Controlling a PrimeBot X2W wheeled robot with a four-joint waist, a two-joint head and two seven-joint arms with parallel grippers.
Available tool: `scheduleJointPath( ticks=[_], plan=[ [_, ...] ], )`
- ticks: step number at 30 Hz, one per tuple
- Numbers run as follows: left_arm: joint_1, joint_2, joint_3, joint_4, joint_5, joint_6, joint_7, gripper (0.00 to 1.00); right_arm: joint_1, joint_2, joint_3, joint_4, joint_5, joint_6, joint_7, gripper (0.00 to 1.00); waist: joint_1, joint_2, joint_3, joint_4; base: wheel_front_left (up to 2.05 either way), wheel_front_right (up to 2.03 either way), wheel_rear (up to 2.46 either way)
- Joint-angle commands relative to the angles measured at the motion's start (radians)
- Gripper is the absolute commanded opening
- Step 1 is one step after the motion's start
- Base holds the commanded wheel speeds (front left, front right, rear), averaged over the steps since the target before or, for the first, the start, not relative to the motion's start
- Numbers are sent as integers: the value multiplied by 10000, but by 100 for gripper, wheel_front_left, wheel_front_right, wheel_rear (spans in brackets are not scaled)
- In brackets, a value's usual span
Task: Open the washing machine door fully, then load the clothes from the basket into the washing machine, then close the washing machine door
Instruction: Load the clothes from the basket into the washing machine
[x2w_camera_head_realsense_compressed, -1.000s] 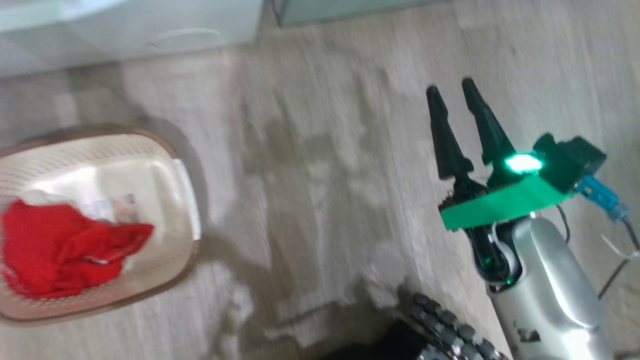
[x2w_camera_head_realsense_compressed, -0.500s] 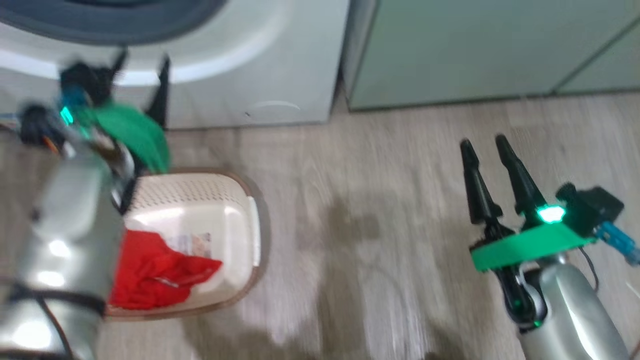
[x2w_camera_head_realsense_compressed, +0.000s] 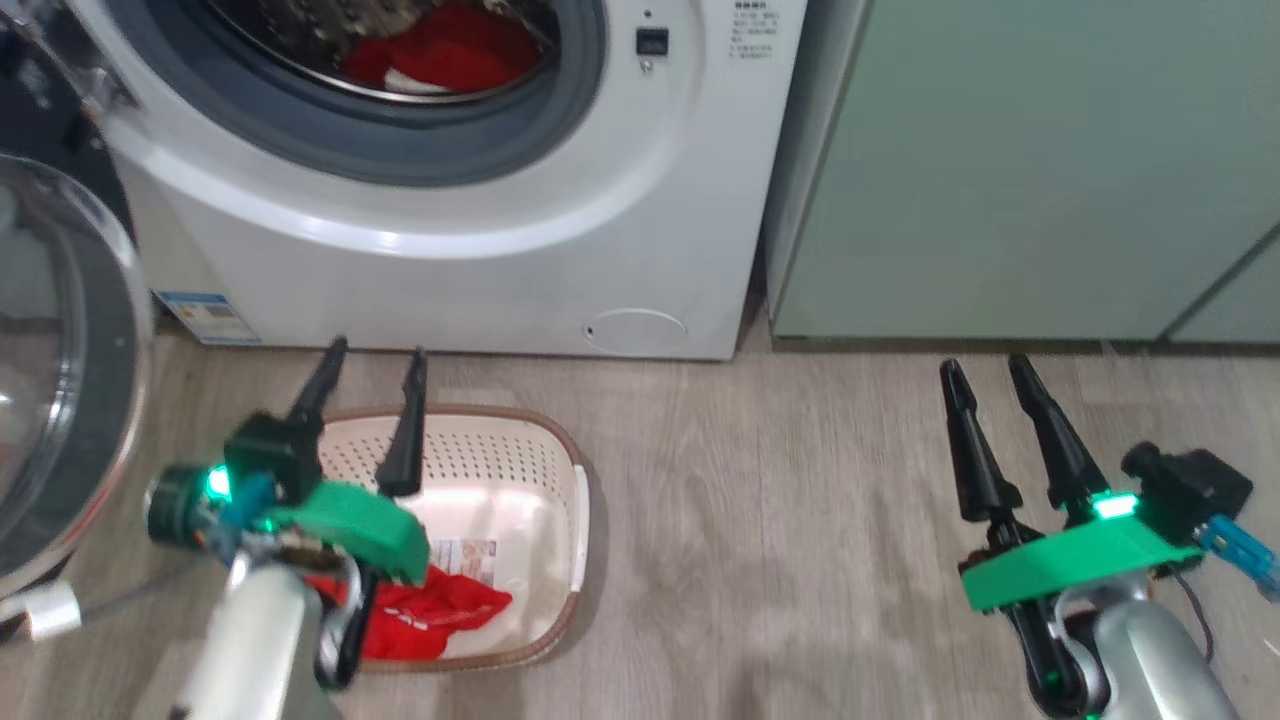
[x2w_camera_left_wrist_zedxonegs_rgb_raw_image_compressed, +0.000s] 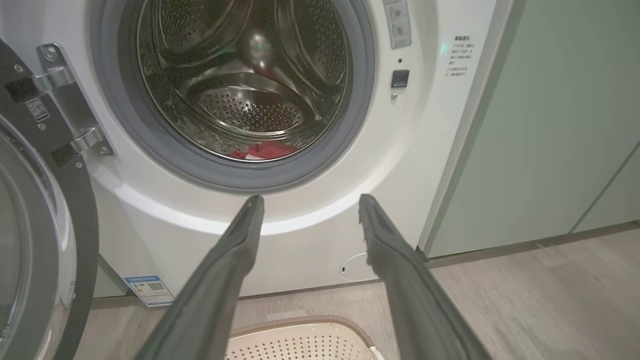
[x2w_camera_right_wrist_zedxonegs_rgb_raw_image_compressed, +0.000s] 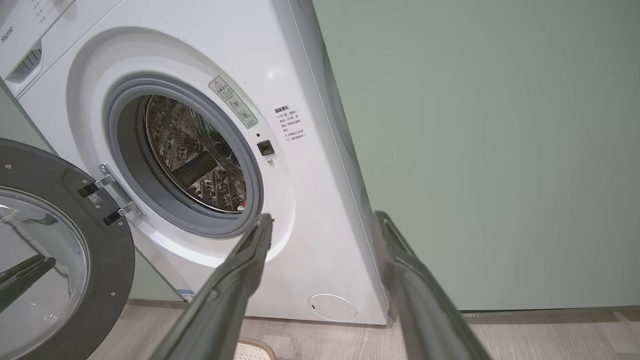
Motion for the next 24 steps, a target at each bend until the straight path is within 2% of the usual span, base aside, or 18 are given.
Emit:
scheduleJointPath(
  ticks=[1, 9, 24],
  plan=[
    [-150, 43, 451, -475, 96, 81, -96, 100, -54, -122, 137, -340, -98, 2, -88, 100, 2, -1, -209, 137, 0, 0, 0],
    [1094, -704, 877, -1479, 748, 298, -97, 100, 426, -9, -11, -395, -70, 2, -88, 100, 2, -1, -676, 345, 0, 0, 0],
    [1531, -1055, 1238, -1712, 1016, 67, -97, 100, 520, 26, 30, -409, -47, 2, -88, 100, 2, -1, -807, 393, 0, 0, 0]
  ],
)
